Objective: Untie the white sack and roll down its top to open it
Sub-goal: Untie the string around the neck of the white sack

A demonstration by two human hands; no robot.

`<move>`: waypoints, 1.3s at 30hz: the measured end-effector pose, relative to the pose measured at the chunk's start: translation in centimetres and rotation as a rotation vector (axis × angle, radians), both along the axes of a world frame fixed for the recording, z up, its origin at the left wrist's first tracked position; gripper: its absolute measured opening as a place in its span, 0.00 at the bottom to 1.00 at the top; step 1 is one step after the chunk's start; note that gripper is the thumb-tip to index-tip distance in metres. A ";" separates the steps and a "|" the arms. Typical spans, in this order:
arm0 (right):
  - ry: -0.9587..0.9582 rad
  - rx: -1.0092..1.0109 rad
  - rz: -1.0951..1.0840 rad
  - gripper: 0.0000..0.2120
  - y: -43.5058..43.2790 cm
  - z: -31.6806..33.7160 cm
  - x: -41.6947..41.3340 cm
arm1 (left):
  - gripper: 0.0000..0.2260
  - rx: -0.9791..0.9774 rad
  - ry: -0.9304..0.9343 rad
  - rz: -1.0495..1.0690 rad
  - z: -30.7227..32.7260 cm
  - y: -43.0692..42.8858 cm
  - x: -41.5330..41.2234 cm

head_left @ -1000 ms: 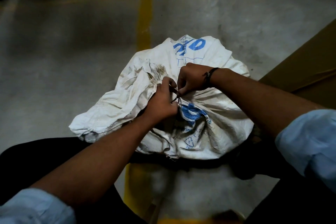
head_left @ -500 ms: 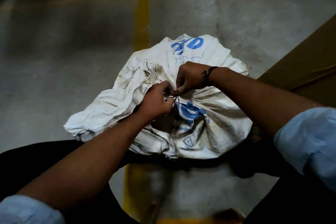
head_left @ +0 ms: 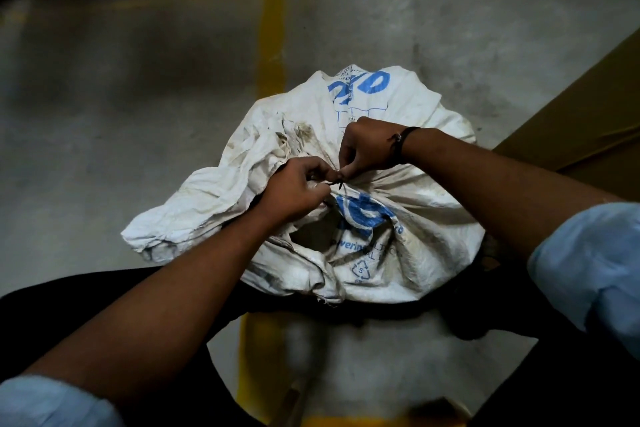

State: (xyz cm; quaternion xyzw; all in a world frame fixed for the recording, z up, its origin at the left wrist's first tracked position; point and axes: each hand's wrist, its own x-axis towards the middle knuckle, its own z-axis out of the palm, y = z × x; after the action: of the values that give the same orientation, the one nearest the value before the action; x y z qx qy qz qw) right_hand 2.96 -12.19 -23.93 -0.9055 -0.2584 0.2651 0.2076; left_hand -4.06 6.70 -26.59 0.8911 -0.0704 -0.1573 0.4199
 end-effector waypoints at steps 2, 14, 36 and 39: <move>0.002 0.007 -0.011 0.04 0.0 -0.1 0.0 | 0.13 -0.070 0.062 0.017 0.3 0.0 0.2; 0.018 -0.011 -0.024 0.05 0.1 -0.2 0.2 | 0.06 -0.101 0.120 0.061 0.5 0.0 0.1; 0.028 -0.001 -0.019 0.04 0.0 0.0 0.1 | 0.13 -0.023 0.098 -0.165 -0.1 0.9 2.0; 0.025 0.001 -0.018 0.04 0.0 -0.1 0.0 | 0.12 -0.042 0.137 -0.129 -0.5 1.0 2.1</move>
State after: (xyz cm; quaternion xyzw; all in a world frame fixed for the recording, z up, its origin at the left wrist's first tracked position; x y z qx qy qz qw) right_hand 3.00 -12.14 -24.04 -0.9043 -0.2477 0.2745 0.2136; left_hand -2.01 7.69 -27.14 0.8629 -0.1019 -0.2431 0.4312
